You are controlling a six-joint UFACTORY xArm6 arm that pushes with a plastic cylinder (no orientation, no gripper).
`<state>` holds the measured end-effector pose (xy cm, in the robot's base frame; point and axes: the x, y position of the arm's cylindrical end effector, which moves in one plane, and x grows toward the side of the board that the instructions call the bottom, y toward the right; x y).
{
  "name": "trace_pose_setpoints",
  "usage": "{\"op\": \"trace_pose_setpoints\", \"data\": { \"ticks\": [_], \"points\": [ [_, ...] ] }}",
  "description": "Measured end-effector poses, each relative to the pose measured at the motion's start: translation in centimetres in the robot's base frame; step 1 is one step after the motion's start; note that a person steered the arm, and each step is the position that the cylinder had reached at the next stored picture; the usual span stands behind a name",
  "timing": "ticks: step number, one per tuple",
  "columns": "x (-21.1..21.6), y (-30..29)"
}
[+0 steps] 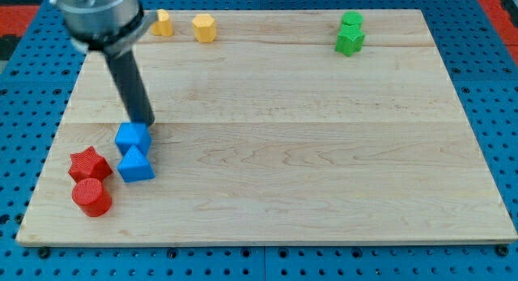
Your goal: Nudge the green circle right a bit
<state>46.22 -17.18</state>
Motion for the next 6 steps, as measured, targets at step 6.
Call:
{"op": "trace_pose_setpoints", "data": {
  "ticks": [6],
  "points": [
    [-25.2,38.2]
  ]
}}
